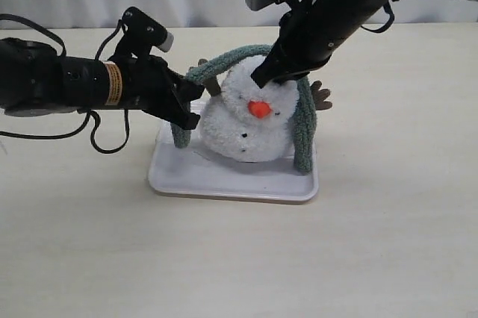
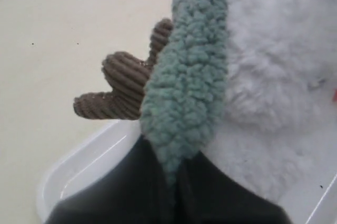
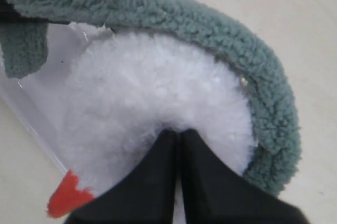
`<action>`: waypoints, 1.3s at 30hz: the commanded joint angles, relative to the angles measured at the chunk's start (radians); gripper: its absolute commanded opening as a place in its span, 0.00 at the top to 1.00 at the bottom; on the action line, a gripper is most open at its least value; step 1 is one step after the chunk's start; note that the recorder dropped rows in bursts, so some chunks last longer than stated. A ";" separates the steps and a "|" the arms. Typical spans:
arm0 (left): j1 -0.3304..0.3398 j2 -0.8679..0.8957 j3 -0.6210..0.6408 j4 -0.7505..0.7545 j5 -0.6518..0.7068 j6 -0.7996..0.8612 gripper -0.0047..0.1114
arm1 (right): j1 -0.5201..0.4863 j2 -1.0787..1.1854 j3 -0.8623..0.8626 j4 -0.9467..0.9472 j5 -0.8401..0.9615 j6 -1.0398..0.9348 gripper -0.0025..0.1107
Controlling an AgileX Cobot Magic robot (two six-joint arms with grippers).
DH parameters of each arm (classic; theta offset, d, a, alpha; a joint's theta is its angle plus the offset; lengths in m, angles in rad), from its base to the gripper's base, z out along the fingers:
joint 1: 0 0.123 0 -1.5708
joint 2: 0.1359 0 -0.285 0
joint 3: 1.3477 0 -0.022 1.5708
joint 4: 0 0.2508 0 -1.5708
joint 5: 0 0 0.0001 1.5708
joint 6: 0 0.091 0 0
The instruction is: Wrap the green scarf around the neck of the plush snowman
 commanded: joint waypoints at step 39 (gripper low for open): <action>0.001 0.108 -0.039 0.480 -0.263 -0.478 0.57 | 0.000 -0.124 -0.058 0.029 -0.240 0.071 0.80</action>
